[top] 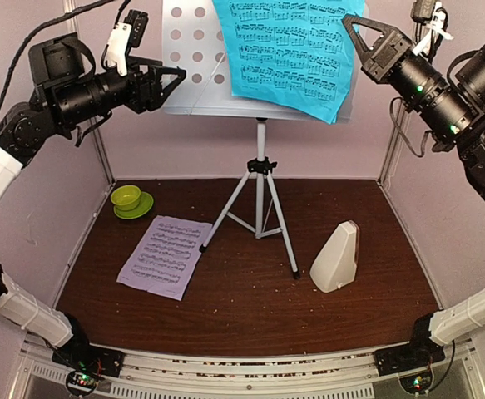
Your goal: Set up the instrument practice props
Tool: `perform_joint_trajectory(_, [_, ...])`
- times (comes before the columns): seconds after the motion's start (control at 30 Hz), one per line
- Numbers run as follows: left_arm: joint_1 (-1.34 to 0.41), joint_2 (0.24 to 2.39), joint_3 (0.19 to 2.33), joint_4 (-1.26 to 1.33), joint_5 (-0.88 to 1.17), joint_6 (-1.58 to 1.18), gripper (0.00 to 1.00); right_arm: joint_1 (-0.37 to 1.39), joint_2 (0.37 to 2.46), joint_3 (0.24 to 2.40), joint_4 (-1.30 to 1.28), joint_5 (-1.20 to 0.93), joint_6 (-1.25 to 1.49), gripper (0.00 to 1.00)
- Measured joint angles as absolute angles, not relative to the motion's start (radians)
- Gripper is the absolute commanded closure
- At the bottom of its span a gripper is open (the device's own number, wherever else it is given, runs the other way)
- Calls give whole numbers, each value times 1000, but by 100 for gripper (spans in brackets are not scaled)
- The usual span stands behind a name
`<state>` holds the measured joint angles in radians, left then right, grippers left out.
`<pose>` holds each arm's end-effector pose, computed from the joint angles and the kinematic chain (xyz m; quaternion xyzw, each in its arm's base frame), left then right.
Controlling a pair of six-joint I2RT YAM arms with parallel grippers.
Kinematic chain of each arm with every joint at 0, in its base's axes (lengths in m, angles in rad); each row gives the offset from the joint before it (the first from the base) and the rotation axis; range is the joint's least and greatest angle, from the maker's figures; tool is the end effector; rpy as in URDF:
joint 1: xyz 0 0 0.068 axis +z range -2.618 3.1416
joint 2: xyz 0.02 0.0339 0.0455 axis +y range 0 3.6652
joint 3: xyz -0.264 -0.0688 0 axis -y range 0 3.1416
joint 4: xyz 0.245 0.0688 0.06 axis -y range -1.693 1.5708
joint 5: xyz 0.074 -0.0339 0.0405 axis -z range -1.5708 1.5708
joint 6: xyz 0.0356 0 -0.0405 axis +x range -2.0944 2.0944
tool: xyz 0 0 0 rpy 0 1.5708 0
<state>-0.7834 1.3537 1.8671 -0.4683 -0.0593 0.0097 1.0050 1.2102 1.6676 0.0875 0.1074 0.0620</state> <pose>0.1832 -0.1795 0.5488 0.2470 0.6454 -0.2536 0.6769 0.1178 0.1784 0.5793 -0.1809 0.4578 0.4198 0.7625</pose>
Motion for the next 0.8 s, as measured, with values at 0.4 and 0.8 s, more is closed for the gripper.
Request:
perform_joint_trajectory(0.4, [-876,1584,2114,-471,-123,123,40,926,1214,1682,96,113,141,100])
perform_joint_trajectory(0.8, [-916,1677,2207,-471,-196,191,21,874,1214,1682,102,62,233,100])
